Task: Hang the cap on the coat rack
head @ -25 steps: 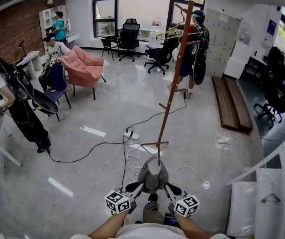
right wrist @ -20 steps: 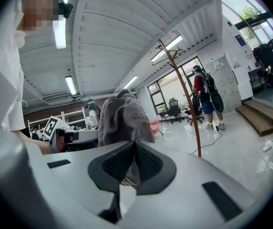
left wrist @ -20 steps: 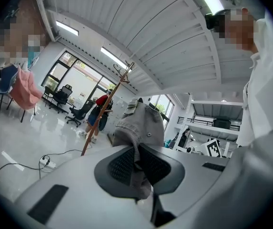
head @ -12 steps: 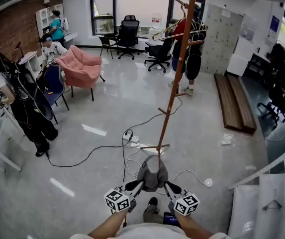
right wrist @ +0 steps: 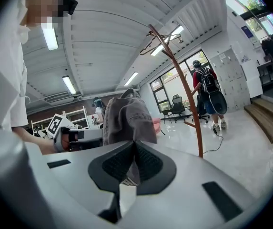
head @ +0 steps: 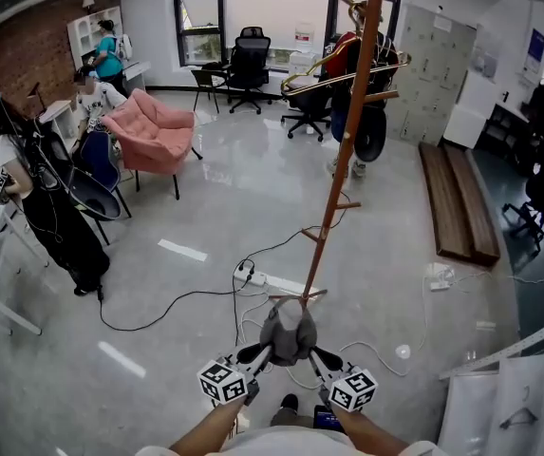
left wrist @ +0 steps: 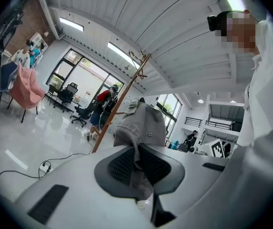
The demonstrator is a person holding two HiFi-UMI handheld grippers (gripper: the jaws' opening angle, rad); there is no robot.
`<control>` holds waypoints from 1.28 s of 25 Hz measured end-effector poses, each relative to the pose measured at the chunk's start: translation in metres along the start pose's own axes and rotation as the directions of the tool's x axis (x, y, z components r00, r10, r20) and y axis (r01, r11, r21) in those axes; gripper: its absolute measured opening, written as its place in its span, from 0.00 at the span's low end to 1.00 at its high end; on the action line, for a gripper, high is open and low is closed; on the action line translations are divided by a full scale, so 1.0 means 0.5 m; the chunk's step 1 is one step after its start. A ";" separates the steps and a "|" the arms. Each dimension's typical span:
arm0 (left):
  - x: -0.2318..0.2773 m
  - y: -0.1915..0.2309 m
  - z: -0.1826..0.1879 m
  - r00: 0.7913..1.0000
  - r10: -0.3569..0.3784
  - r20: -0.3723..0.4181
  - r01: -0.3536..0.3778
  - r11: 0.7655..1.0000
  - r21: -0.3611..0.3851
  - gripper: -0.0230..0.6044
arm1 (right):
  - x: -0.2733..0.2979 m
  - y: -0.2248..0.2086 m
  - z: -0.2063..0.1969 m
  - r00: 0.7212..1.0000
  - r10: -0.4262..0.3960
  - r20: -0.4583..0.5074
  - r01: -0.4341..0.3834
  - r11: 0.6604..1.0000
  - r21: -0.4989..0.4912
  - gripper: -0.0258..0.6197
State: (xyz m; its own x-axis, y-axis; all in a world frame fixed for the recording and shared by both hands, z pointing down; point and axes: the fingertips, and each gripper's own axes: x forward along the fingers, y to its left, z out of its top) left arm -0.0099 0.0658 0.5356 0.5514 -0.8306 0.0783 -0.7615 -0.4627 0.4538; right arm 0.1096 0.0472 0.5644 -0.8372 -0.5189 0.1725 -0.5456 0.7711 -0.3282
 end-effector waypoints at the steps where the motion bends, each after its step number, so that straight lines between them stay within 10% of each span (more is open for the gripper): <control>1: 0.019 0.012 0.008 1.000 0.003 0.001 -0.003 1.000 0.002 0.09 | 0.014 -0.016 0.009 1.000 0.002 0.002 -0.002 1.000 -0.006 0.08; 14: 0.159 0.141 0.053 1.000 -0.005 -0.028 0.005 1.000 0.004 0.09 | 0.144 -0.143 0.057 1.000 -0.025 0.012 0.025 1.000 0.001 0.08; 32: 0.395 0.422 0.119 0.965 -0.218 -0.149 0.217 0.976 -0.021 0.09 | 0.392 -0.316 0.088 0.963 -0.270 0.007 0.270 0.962 0.033 0.08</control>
State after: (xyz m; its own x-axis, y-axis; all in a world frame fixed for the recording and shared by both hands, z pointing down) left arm -0.0820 -0.2146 0.5940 0.7486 -0.6541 0.1085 -0.6161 -0.6257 0.4783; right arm 0.0335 -0.1926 0.6090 -0.6587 -0.7102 0.2485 -0.7495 0.5902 -0.2997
